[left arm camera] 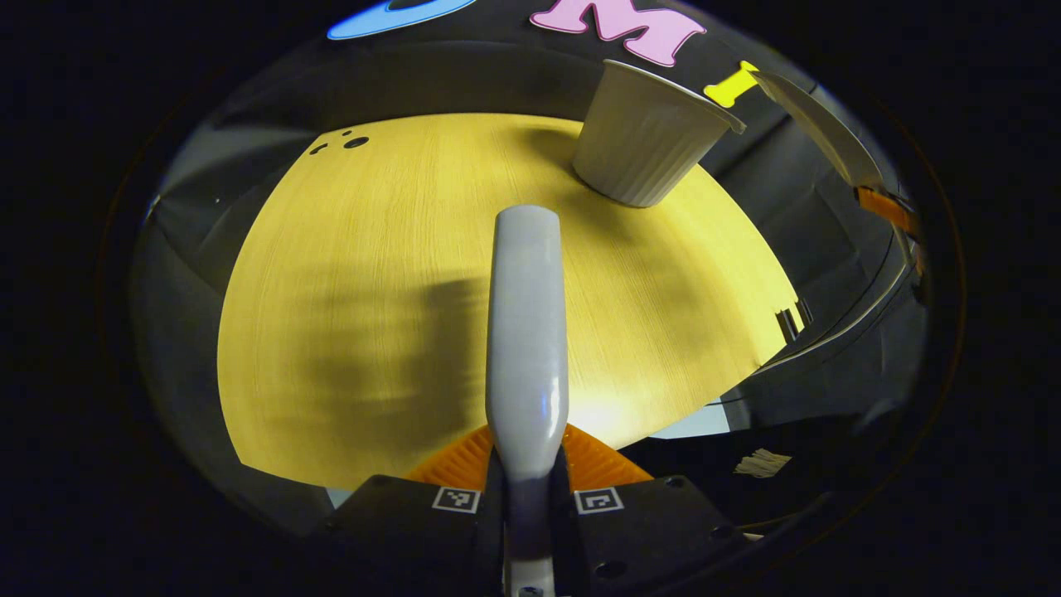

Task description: Pick up the small broom and dustpan from the desktop, sweep the trash into the dustpan with the broom, and then empty the trash into the garbage bin.

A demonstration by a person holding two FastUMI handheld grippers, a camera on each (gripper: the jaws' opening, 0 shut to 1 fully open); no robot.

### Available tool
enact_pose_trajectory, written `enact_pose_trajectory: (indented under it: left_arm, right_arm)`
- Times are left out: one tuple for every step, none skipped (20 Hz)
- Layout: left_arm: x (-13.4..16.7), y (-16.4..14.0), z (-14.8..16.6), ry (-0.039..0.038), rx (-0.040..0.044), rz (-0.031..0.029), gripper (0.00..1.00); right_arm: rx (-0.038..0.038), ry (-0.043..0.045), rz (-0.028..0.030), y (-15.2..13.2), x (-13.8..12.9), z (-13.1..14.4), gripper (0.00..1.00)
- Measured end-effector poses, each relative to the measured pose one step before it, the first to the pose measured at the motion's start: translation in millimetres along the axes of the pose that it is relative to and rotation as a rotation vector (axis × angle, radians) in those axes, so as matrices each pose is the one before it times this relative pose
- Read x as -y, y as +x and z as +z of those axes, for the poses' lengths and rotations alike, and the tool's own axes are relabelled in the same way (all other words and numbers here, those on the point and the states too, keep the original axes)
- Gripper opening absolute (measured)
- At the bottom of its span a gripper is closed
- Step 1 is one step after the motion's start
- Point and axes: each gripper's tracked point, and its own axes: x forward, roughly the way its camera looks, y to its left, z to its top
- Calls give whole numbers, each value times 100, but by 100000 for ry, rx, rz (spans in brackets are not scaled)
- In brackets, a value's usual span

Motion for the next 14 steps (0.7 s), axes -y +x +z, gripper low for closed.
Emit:
enact_pose_trajectory:
  left_arm:
    - [-84,124,64,-825,402,-85,27]
    - [-28,-42,97,-741,380,-129,27]
    - [-73,-36,44,-785,561,142,27]
    - [-31,-38,62,-815,612,142,27]
    - [-177,-67,-70,-1246,900,246,27]
    - [-75,-167,-13,-1889,1069,-6,27]
    - [-63,-184,24,-1067,635,-277,27]
    - [-224,5,61,-676,630,-140,27]
    - [-205,-94,-78,-409,489,272,27]
    - [44,101,23,-327,308,184,27]
    - [-83,26,-27,-529,-33,307,27]
    - [39,79,-6,-719,-494,506,30]
    - [-6,121,-44,-765,-613,591,27]
    - [5,108,-46,-352,-411,208,27]
  right_arm:
    - [1247,-1046,-1715,553,713,879,38]
    - [1464,-1451,-2090,709,787,901,38]
    - [1702,-1868,-2596,856,987,797,38]
    - [1197,-1265,-2326,988,990,664,38]
    - [1031,-446,-1908,1209,754,586,38]
    - [1465,-132,-2545,1842,1035,916,38]
    - [94,524,-1132,1150,531,358,38]
    - [238,1065,-1069,1116,449,296,38]
    - [296,667,-1833,1182,552,421,38]
    - [2004,-955,-3160,937,649,629,38]
    - [3065,-1913,-3212,907,533,772,38]
    - [1728,-1804,-2172,648,148,260,38]
    - [399,-914,-1048,753,41,117,37]
    - [31,-635,-1066,861,-25,26,38]
